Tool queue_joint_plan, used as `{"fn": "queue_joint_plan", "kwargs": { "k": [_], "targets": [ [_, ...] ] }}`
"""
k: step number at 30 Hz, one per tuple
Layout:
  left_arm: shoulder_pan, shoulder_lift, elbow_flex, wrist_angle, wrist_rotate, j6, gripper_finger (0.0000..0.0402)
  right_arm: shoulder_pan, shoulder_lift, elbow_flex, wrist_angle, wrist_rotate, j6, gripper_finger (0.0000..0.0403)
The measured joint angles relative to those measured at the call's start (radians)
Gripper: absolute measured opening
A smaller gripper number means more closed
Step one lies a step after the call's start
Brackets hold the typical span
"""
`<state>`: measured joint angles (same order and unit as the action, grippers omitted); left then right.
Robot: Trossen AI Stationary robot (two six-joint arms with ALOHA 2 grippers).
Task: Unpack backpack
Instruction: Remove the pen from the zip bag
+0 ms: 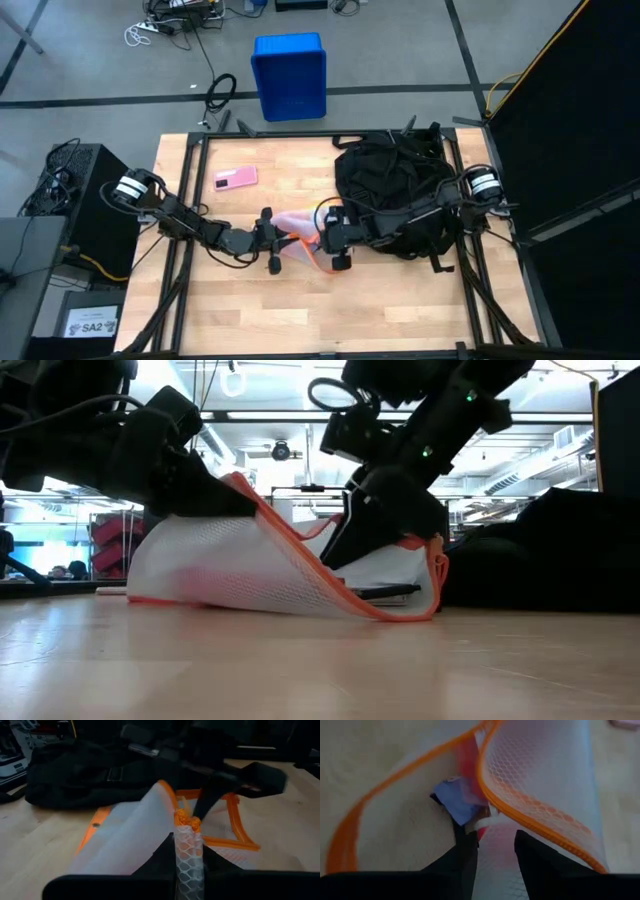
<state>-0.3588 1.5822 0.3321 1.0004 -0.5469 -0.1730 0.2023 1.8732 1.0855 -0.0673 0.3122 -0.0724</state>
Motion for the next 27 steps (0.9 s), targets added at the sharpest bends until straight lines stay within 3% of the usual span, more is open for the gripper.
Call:
{"fn": "queue_joint_plan", "kwargs": {
  "k": [2,7,11,13,19,27],
  "targets": [
    [0.0,0.0,0.0,0.0,0.002,0.0,0.0,-0.011,0.0,0.0,0.002,0.015,-0.03,0.0129],
    [0.0,0.0,0.0,0.0,0.002,0.001,0.0,-0.014,-0.018,0.0,-0.017,0.194,-0.059,0.0167],
    [0.0,0.0,0.0,-0.003,0.002,0.006,0.0,0.02,-0.051,0.0,-0.018,0.215,-0.077,0.0186],
    [0.0,0.0,-0.001,-0.004,0.002,0.012,0.0,0.043,-0.069,0.0,-0.01,0.186,-0.077,0.019],
    [0.005,0.0,-0.001,-0.005,0.002,0.014,0.0,0.088,-0.058,-0.001,0.036,-0.117,-0.046,0.0182],
    [0.005,0.0,-0.002,-0.002,0.002,0.014,0.0,0.055,0.003,-0.001,0.02,-0.077,-0.035,0.0142]
  ]
}}
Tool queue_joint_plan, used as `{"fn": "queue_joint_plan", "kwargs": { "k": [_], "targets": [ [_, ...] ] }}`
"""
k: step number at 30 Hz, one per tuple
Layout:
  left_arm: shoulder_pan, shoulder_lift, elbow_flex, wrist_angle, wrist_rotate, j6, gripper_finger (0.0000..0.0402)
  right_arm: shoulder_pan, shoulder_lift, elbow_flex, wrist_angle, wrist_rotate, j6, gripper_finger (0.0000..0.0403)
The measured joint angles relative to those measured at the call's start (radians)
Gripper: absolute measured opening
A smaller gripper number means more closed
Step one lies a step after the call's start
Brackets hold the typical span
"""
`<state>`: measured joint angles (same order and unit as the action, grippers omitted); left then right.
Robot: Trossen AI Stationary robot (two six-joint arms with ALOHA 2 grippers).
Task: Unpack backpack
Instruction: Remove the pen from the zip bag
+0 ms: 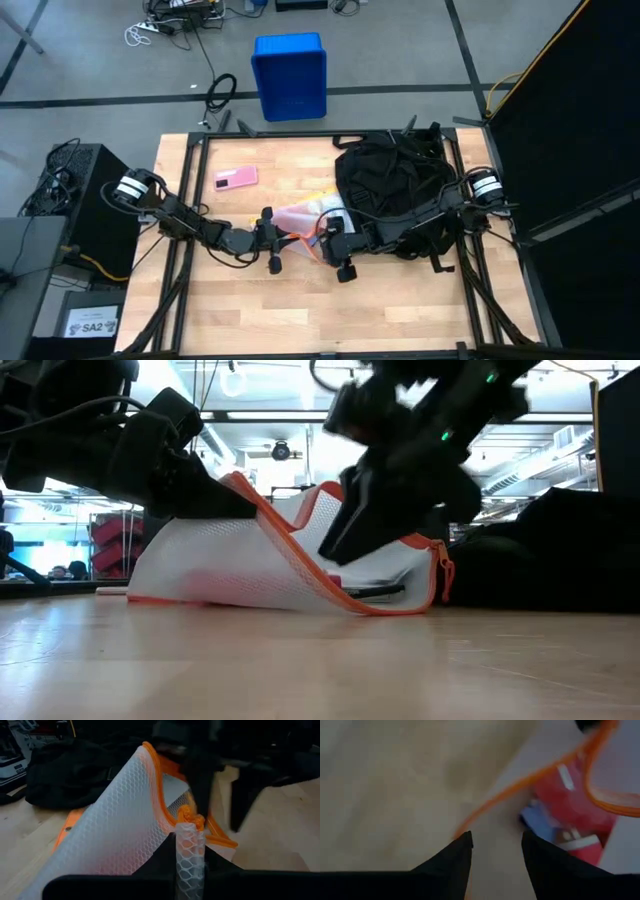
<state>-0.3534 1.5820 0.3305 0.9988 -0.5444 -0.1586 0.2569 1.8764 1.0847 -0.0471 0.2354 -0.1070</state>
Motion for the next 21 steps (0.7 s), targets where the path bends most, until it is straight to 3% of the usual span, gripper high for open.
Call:
{"fn": "queue_joint_plan", "kwargs": {
  "k": [7,21],
  "targets": [
    [0.0,0.0,0.0,0.001,0.018,-0.001,0.0,-0.08,0.02,0.0,0.03,0.037,-0.031,0.0133],
    [0.0,0.0,0.0,0.0,0.045,-0.006,0.0,-0.17,0.02,0.0,0.041,0.043,-0.135,0.0186]
  ]
}}
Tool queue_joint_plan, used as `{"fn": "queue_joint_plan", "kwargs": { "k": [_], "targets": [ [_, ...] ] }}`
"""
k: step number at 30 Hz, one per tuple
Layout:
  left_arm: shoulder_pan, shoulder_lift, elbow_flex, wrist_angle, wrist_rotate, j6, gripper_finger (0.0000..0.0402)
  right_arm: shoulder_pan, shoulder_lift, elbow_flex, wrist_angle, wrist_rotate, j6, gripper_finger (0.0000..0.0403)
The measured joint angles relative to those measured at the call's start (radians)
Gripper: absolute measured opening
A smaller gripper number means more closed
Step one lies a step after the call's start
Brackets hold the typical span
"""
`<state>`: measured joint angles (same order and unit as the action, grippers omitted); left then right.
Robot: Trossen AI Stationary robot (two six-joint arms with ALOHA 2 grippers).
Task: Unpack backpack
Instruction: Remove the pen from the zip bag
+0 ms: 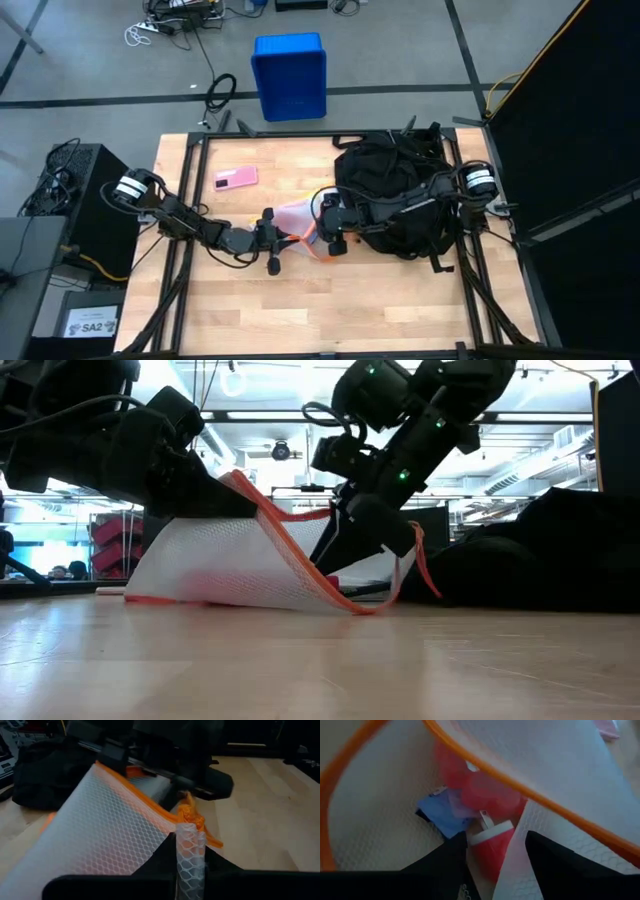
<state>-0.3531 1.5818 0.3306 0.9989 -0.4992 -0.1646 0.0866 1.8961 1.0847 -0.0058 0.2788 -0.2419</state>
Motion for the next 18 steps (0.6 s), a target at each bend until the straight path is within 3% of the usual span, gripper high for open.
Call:
{"fn": "queue_joint_plan", "kwargs": {
  "k": [6,15,18],
  "targets": [
    [0.0,0.0,0.0,0.0,0.001,0.0,0.0,-0.009,0.0,0.0,-0.01,0.001,-0.036,0.0187],
    [0.0,0.0,0.0,-0.004,0.005,0.0,0.0,0.068,0.0,0.001,-0.028,-0.019,-0.067,0.0172],
    [0.0,0.0,0.0,-0.004,0.005,0.0,0.0,0.073,0.002,0.037,-0.103,-0.018,-0.067,0.0169]
  ]
}}
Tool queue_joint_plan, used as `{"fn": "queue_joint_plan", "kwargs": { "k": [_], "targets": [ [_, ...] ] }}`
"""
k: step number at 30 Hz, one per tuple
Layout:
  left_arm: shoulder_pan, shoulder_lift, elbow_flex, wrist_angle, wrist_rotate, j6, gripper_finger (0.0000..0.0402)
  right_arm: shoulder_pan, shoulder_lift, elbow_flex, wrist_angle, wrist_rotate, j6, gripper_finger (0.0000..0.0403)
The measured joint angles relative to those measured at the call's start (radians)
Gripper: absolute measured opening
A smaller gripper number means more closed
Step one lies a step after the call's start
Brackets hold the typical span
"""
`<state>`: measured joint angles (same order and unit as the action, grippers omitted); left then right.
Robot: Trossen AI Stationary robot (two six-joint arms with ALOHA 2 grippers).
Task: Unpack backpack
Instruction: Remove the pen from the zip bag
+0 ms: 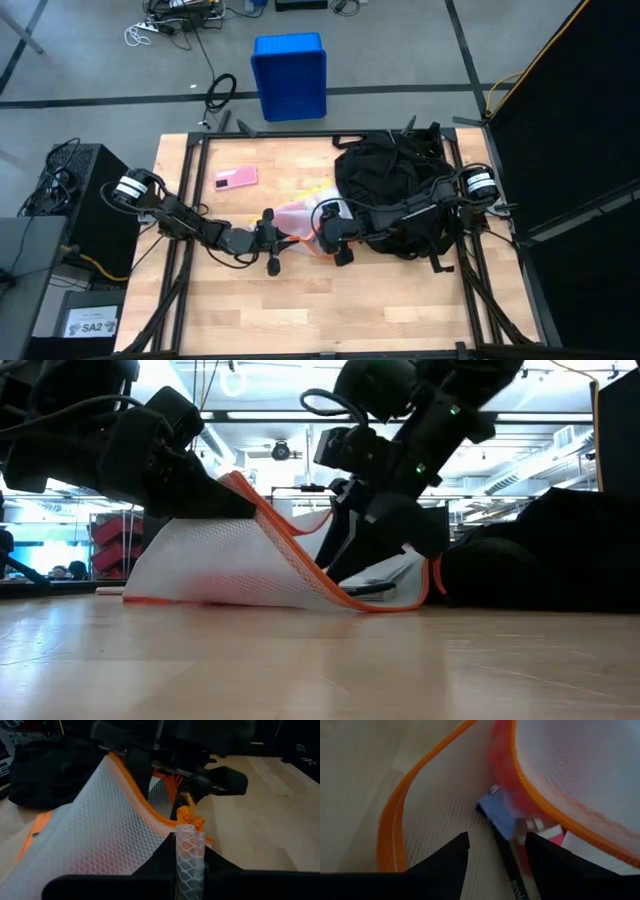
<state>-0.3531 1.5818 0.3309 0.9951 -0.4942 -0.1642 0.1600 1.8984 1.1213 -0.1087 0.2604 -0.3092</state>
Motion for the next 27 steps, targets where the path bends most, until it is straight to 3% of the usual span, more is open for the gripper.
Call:
{"fn": "queue_joint_plan", "kwargs": {
  "k": [6,18,24,27],
  "targets": [
    [0.0,0.0,0.0,0.006,0.0,0.001,0.0,-0.01,0.0,0.107,-0.107,-0.003,-0.033,0.0163],
    [0.0,0.0,0.0,0.01,-0.002,0.003,0.0,-0.117,0.0,0.119,-0.148,-0.099,-0.091,0.0163],
    [0.0,0.0,0.0,0.01,-0.005,0.003,0.0,-0.116,0.0,0.135,-0.149,0.131,-0.165,0.0174],
    [0.0,0.0,0.0,0.008,0.001,0.003,0.0,-0.109,0.0,0.158,-0.152,0.133,-0.165,0.0176]
  ]
}}
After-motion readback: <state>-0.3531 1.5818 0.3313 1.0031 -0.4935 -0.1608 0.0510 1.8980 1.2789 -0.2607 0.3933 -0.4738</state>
